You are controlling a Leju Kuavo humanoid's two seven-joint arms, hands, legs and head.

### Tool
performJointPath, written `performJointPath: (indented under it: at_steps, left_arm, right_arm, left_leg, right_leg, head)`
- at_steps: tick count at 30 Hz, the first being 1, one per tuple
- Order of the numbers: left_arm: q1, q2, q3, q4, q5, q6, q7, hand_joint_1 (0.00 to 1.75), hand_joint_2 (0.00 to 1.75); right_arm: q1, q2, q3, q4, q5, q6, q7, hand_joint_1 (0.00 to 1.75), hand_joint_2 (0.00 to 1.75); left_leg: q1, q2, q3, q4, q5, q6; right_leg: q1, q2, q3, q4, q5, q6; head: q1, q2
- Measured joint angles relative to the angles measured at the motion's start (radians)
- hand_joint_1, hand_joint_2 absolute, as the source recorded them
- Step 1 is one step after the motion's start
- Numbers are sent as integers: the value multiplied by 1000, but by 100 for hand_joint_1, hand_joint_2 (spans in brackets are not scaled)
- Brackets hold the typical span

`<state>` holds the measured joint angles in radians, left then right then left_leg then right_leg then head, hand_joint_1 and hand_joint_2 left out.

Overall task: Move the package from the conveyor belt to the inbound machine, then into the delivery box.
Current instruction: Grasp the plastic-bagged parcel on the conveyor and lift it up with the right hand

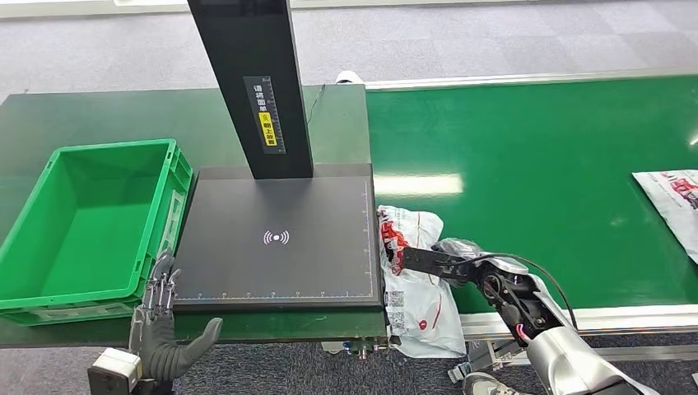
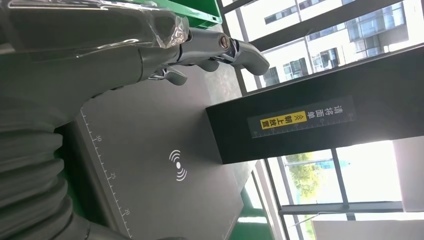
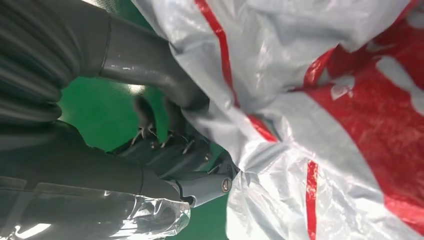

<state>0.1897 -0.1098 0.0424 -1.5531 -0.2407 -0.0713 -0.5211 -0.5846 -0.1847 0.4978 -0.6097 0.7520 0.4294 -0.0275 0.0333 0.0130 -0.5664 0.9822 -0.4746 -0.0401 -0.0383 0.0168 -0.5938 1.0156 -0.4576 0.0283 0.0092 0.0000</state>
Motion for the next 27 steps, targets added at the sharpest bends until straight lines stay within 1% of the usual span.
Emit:
performJointPath:
  at_steps: [5,10,17,23,27]
  left_arm:
    - [1,3,0,0,2,1,0,0,175]
    - [14,7,1,-1,9,6,-4,0,175]
    - [52,8,5,-19,10,6,-26,0,175]
    - [68,-4,21,-37,-11,-7,-37,0,175]
    - [71,-16,34,-43,-26,-21,-42,0,175]
  right_arm:
    - [-6,1,22,10,-29,-12,-26,175,175]
    - [2,-2,23,-8,-101,-80,-83,175,175]
    - [39,-11,-18,-166,-223,-198,-126,175,175]
    - [56,-6,-67,-308,-235,-238,-132,175,175]
    - [69,13,-99,-386,-241,-270,-157,175,175]
  left_leg:
    - [0,0,0,0,0,0]
    - [0,1,0,0,0,0]
    - [0,1,0,0,0,0]
    - [0,-1,0,0,0,0]
    - [0,0,-1,0,0,0]
  right_leg:
    - [0,0,0,0,0,0]
    - [0,0,0,0,0,0]
    - [0,0,-1,0,0,0]
    - [0,0,0,0,0,0]
    - [0,0,0,0,0,0]
  head:
    - [0,0]
    - [0,0]
    - [0,0]
    - [0,0]
    - [0,0]
